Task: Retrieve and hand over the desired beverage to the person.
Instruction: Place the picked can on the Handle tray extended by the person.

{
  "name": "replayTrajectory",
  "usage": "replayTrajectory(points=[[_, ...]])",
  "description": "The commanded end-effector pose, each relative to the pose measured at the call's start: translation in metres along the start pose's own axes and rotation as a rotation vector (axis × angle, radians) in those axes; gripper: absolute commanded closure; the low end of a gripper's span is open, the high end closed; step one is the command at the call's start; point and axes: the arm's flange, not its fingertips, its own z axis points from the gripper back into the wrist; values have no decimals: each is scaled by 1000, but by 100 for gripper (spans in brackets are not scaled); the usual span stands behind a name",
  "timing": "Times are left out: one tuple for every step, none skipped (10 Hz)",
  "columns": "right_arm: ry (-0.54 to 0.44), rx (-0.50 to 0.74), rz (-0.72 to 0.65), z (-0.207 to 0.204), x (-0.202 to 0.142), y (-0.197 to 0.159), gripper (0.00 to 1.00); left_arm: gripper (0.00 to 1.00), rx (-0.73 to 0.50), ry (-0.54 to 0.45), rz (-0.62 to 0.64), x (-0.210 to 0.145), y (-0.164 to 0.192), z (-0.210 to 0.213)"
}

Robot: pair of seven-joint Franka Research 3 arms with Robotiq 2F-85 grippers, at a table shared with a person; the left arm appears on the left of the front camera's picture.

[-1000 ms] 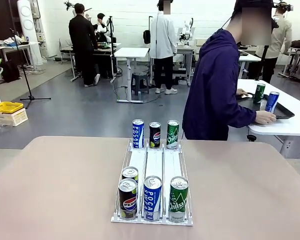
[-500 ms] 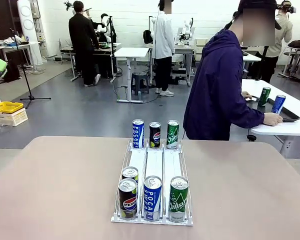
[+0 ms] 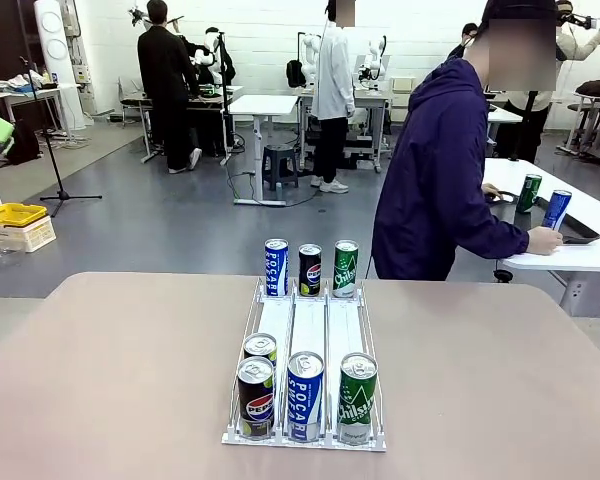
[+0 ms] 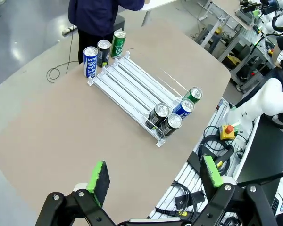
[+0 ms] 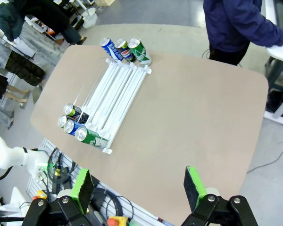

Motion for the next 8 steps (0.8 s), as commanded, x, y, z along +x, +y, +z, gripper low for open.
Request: replayTrajectory(points=[[3, -9, 6, -1, 2, -2, 0, 0, -5, 7, -1, 2, 0, 2], [3, -9, 6, -1, 2, -2, 0, 0, -5, 7, -1, 2, 0, 2], [3, -9, 6, -1, 2, -2, 0, 0, -5, 7, -1, 2, 0, 2], [3, -9, 6, -1, 2, -2, 0, 0, -5, 7, -1, 2, 0, 2], [3, -9, 6, -1, 2, -2, 0, 0, -5, 7, -1, 2, 0, 2], [3, -9, 6, -1, 2, -2, 0, 0, -5, 7, -1, 2, 0, 2], [3, -9, 6, -1, 2, -2, 0, 0, -5, 7, -1, 2, 0, 2], [3, -9, 6, -1, 2, -2, 0, 0, -5, 7, -1, 2, 0, 2]])
